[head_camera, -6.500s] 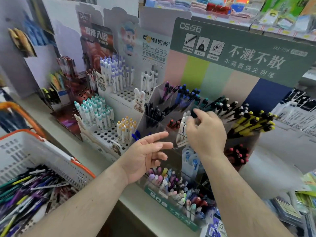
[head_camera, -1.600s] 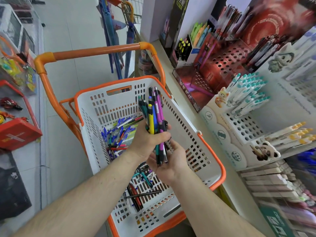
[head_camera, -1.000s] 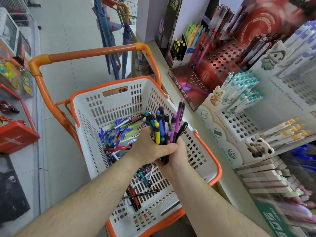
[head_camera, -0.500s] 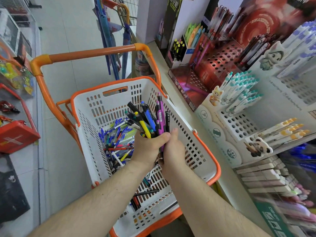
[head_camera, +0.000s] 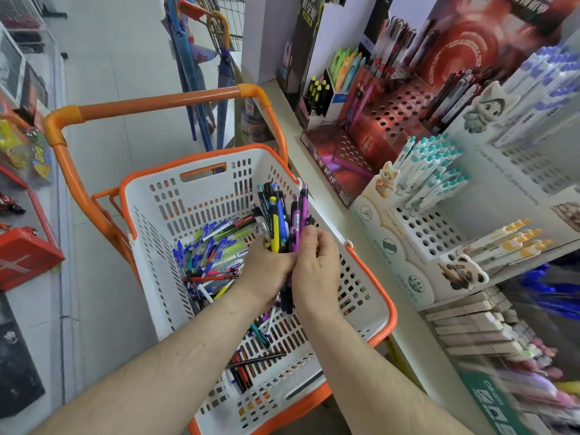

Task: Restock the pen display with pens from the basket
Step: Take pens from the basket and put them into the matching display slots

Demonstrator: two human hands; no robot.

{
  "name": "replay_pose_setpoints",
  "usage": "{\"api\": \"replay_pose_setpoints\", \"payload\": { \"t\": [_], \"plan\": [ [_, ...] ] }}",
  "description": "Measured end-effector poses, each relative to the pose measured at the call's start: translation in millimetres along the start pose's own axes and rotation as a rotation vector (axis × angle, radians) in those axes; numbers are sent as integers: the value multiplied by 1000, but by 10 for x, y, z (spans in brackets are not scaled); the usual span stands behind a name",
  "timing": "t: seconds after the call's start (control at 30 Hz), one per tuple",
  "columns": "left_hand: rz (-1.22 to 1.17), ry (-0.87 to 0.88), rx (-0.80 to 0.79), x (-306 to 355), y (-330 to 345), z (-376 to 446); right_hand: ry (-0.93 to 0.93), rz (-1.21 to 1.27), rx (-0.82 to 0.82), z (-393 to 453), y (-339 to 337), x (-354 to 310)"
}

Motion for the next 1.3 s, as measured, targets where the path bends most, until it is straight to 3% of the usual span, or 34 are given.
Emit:
{"api": "replay_pose_setpoints", "payload": {
  "t": [0.23, 0.4, 0.57, 0.83, 1.3],
  "plan": [
    [-21, -46, -39, -30, 105, 13, 138, 57, 6, 187, -268, -155],
    [-98, -132, -87, 7, 157, 63, 150, 134, 286, 451, -899, -207],
    [-103, -241, -293, -9, 455, -159, 178, 281, 512, 489, -1551, -264],
    [-218, -342, -543, -103, 1200, -644, 278, 502, 695, 321, -2252, -115],
    [-422, -353, -766, -102, 2430, -1537, 564, 767, 691, 106, -3385, 166]
  ]
}}
Point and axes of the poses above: each hand's wrist, its own z-axis towards the middle knuckle, its own y-axis out of the palm, x = y × z, the point moved 7 cm from there along z, towards the middle knuckle, and after that the axes turned 12 degrees about x, right-handed, at the moved point
